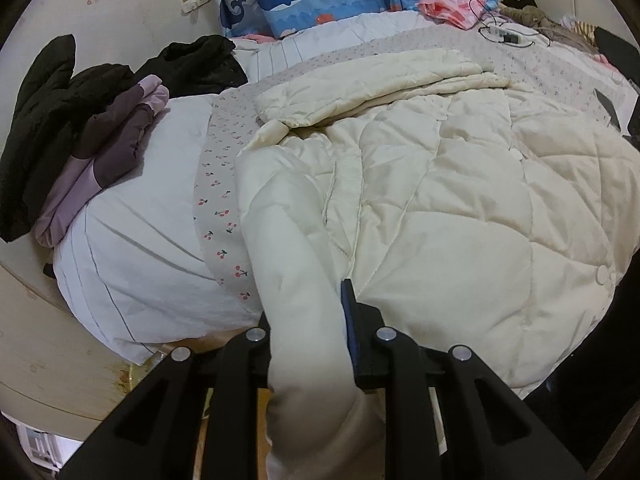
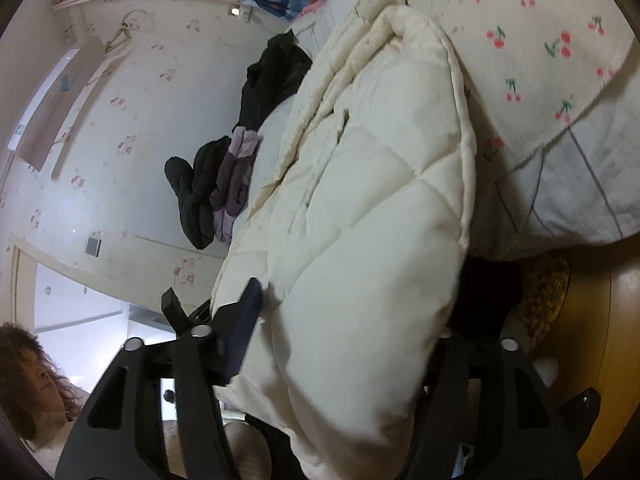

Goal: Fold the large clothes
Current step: 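Hold the jacket edge with both grippers and lift it off the bed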

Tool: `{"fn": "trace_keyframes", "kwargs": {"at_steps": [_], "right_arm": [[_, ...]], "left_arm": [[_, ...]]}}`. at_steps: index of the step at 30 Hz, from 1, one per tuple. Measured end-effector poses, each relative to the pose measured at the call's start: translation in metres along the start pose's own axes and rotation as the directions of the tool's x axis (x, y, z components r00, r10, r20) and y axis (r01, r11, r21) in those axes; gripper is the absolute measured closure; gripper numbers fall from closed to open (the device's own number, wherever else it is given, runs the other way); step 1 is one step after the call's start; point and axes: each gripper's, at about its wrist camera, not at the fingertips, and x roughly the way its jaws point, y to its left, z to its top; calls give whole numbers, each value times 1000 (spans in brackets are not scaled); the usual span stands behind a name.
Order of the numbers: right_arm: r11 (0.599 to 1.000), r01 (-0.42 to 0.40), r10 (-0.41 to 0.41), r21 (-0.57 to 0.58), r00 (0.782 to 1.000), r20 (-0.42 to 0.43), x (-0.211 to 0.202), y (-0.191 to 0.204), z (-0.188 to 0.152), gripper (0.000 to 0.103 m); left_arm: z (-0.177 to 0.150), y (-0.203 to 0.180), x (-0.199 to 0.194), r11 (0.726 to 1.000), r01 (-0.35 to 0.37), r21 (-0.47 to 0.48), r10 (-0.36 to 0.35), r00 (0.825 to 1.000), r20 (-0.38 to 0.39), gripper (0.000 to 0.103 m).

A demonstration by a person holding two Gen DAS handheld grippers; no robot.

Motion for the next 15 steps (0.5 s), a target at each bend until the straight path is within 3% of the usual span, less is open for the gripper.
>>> {"fn": "trace_keyframes", "kwargs": {"at_steps": [4,15], "right_arm": [[1000,-14,14,13,1000,-4,2,-6,-3,31],[999,-31,32,39,999,-13,2,-22,-10,23]], "left_arm": [[-1,-6,-3,999,-36,33,36,999,5,79],[-3,-10,-11,993,-89,75,88,996,18,72]]}}
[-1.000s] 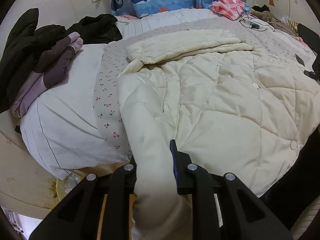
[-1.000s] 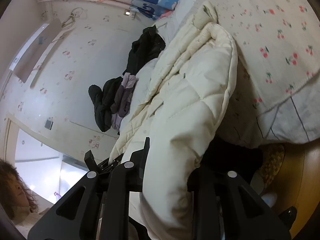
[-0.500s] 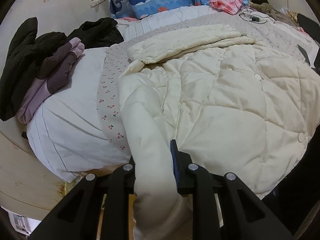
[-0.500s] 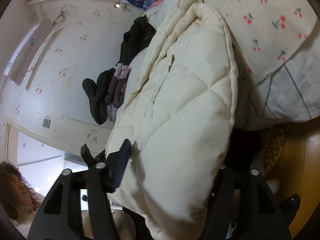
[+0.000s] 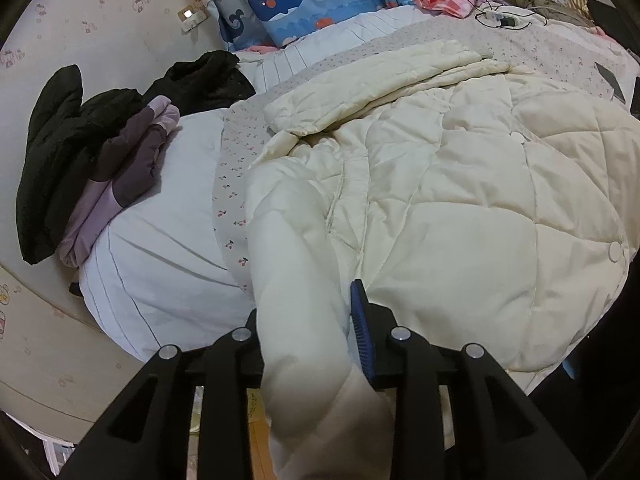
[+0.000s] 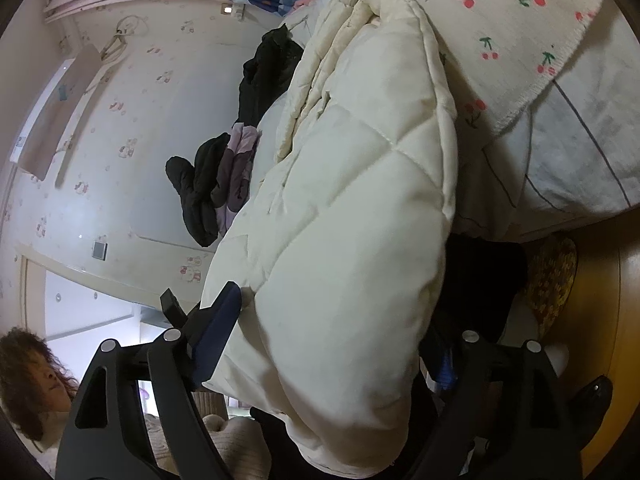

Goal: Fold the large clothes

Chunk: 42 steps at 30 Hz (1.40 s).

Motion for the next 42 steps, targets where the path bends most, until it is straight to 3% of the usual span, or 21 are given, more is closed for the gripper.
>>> {"fn": "trace_keyframes", "kwargs": {"at_steps": [15,17,19,20,21,22,23,24,26,27,28,29,30,31,33,35,36,37,39,42], "right_arm": [[1000,-22,22,1,1000,-18,5,-2,-3,19],[1000,-22,22,0,1000,-21,7,-3,-3,18],[1000,-28,27,-3,999,-28,7,-2,-3,16],[999,-33,33,-5,999,-32,8,-2,-2,16],[999,-39,39,-6,999,-34,8,-1,-2,15],[999,-51,51,-9,998,-35,8,0,-2,14],[998,-61,61,-12,998,-34,9,0,-1,13],[998,-69,69,-14,997,-34,10,1,-1,11],[997,-78,78,-16,996,-40,13,1,0,11],[997,-75,74,-27,996,-43,15,3,-1,12],[997,-67,65,-48,997,-43,17,6,-2,21],[995,-66,63,-72,997,-44,19,10,-4,31],[994,-65,62,-89,997,-42,18,15,-5,51],[992,-64,61,-110,998,-32,16,21,-6,63],[985,-88,88,-146,996,-7,10,35,-5,78],[975,-128,134,-182,991,18,3,53,1,83],[965,-160,171,-208,985,36,0,65,7,85],[956,-184,200,-229,979,49,-3,75,13,85],[936,-223,252,-274,965,74,-5,98,30,86],[913,-259,303,-317,948,99,-1,126,60,86]], "left_arm": [[-1,2,-8,1000,4,0,-4,1000,25,68],[-1,6,-9,999,40,-21,-40,999,32,65],[0,19,-13,980,173,-95,-168,984,56,54],[0,34,-15,938,298,-174,-285,953,99,46],[-2,53,-13,868,420,-264,-392,907,153,38],[-4,67,-9,814,483,-322,-447,876,184,35],[-7,85,4,734,549,-399,-509,834,211,28],[-11,95,17,684,580,-441,-547,809,217,21],[-21,102,55,639,579,-506,-597,789,147,18],[-26,99,74,614,588,-527,-643,759,97,18],[-32,94,90,591,593,-547,-685,727,50,18],[-41,87,104,542,617,-570,-740,673,25,18],[-45,82,107,503,647,-573,-774,632,35,19],[-48,79,105,483,667,-568,-788,613,50,22],[-49,83,95,419,718,-556,-814,569,120,57],[-48,96,84,368,731,-575,-807,558,194,78],[-46,104,78,331,747,-576,-803,543,243,83],[-39,115,68,304,763,-570,-788,538,300,84],[-27,128,53,283,784,-552,-760,535,369,87],[6,146,38,245,819,-519,-716,513,472,87]]}}
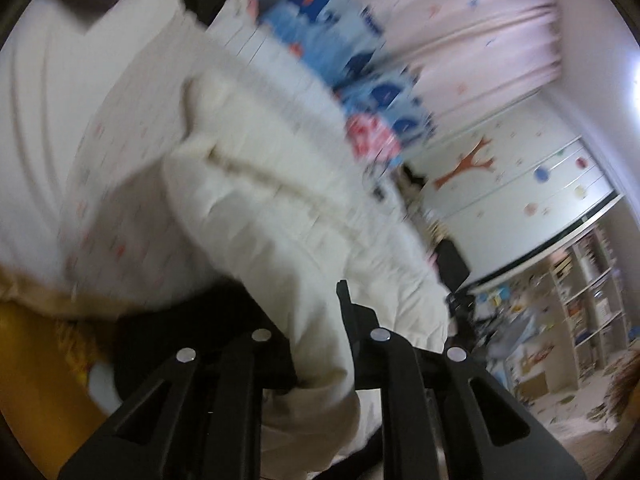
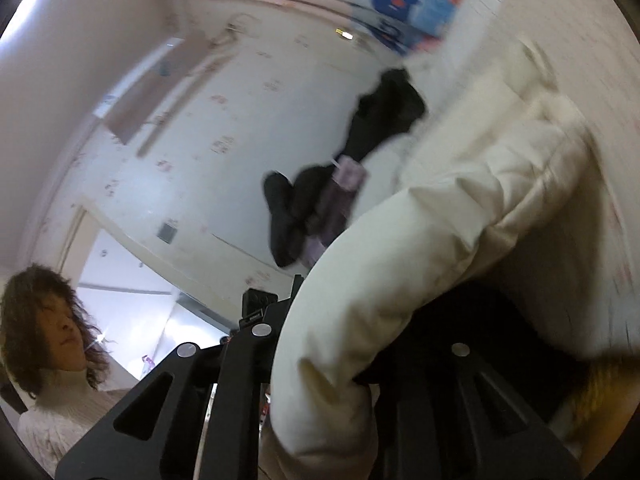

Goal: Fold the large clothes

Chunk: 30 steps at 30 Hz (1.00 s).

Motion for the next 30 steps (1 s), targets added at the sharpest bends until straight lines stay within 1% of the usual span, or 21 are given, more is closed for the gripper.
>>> {"fn": "trace_keyframes", "kwargs": {"at_steps": [3,4,7,8,10,11,13,14,16,18,19,20,21,22,23,24,25,26,27,29,30], "right_arm": [[999,-33,34,-17,997,64,12,7,41,86],[999,-31,33,-22,996,87,14,8,54,86],[1000,-11,11,2,987,160,21,-4,100,86],[1000,19,-23,21,982,190,24,-12,119,86],[998,41,-50,46,976,211,31,-28,146,86],[996,66,-77,56,972,222,35,-36,161,86],[991,115,-129,75,967,222,49,-51,188,86],[985,151,-167,87,961,221,59,-63,205,86],[973,207,-225,106,951,213,72,-84,226,86],[956,255,-282,149,936,210,87,-113,243,86],[943,283,-315,173,927,204,96,-131,252,86],[930,315,-349,189,916,195,104,-146,256,86],[908,356,-397,222,900,180,112,-169,261,86],[892,383,-426,239,890,162,118,-186,264,86],[869,424,-466,255,875,132,126,-206,264,85],[828,482,-521,286,850,77,135,-238,262,83],[815,492,-531,305,845,58,139,-254,259,83],[815,477,-521,330,852,55,140,-269,255,83],[830,436,-491,347,867,86,137,-279,251,83],[856,389,-447,340,888,110,133,-279,249,80],[867,372,-427,332,897,110,131,-277,250,74]], "left_arm": [[39,-11,5,999,38,-13,-37,996,75,87],[50,-11,4,999,47,-23,-44,994,97,87],[103,-5,18,996,53,-70,-40,983,182,87],[119,3,19,995,53,-85,-35,980,197,87],[146,14,26,993,40,-114,-14,975,223,87],[164,20,34,991,29,-129,2,973,233,87],[197,33,55,987,12,-160,28,969,245,87],[206,36,64,986,-1,-164,42,968,248,87],[229,47,89,983,-40,-180,86,963,254,87],[244,61,102,977,-63,-206,116,959,259,87],[250,67,111,973,-80,-218,138,955,261,88],[258,77,124,966,-112,-234,174,950,261,88],[264,88,137,957,-144,-253,209,944,254,87],[267,100,152,945,-188,-268,255,937,239,87],[269,113,166,930,-242,-278,306,928,214,87],[269,125,178,916,-282,-286,343,920,189,87],[268,139,192,897,-330,-292,385,910,153,87],[262,156,210,875,-388,-291,431,897,101,86],[254,169,221,861,-418,-292,454,888,68,85],[245,179,224,870,-395,-296,436,896,86,85],[245,178,221,874,-388,-293,429,899,90,85]]}}
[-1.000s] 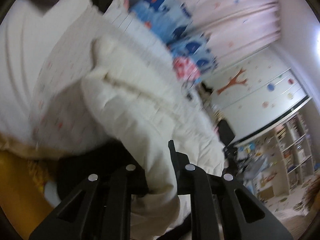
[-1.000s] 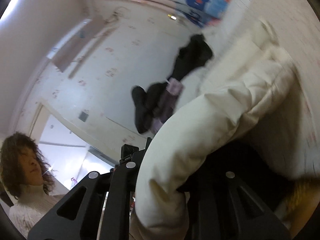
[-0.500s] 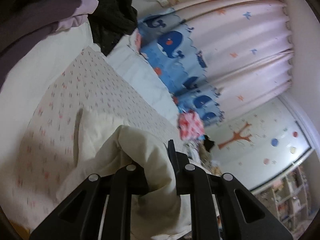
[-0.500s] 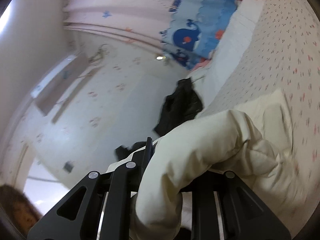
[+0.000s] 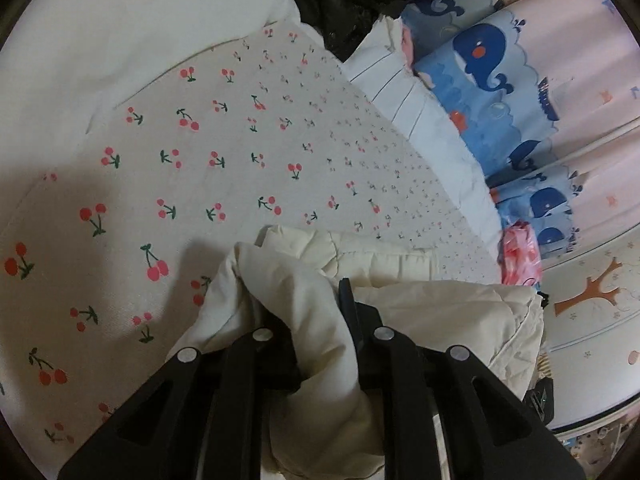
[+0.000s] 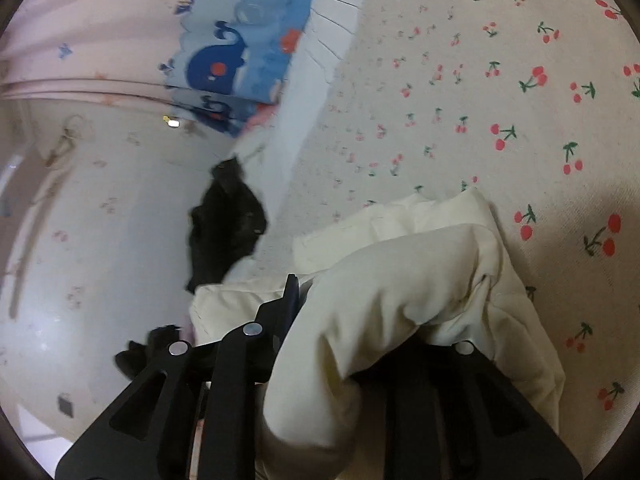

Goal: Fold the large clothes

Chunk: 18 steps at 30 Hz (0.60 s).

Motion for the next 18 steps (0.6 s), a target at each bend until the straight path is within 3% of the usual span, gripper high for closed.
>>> {"fn": "trace_keyframes", "kwargs": {"at_steps": [2,3,4,5,6,7,10,11,13,15,17,18], "right_arm": [[999,-36,36,33,999,-22,-5,2,4,61],[997,-57,57,61,998,-12,-11,4,6,48],[995,-71,71,74,997,4,-21,9,5,36],[994,-85,83,76,996,33,-31,14,7,29],[995,-81,77,54,994,83,-42,26,11,14],[997,-77,74,28,991,114,-51,35,12,8],[993,-20,36,-114,990,136,-69,77,-1,7],[981,27,-1,-194,992,129,-67,94,-7,7],[909,153,-124,-389,987,100,-49,129,-32,7],[812,246,-243,-529,967,76,-20,147,-58,7],[714,316,-364,-625,930,55,20,152,-78,8],[657,363,-436,-661,898,60,46,148,-85,8]], "left_arm": [[3,-4,-14,1000,25,4,-25,1000,1,82],[4,-6,-22,999,44,0,-44,999,12,79],[7,-9,-39,994,109,-17,-108,993,44,76],[8,-11,-51,987,160,-33,-157,985,67,68],[11,-11,-69,969,240,-63,-233,967,106,61],[13,-11,-82,955,283,-85,-270,953,139,58],[13,-20,-116,947,312,-77,-287,929,234,43],[8,-34,-135,964,264,-20,-246,921,302,31],[-7,-68,-153,979,158,132,-196,911,362,25],[-24,-99,-148,959,120,256,-206,917,342,24],[-44,-135,-120,910,100,403,-207,951,230,24],[-55,-152,-99,878,89,471,-189,967,170,24]]}}
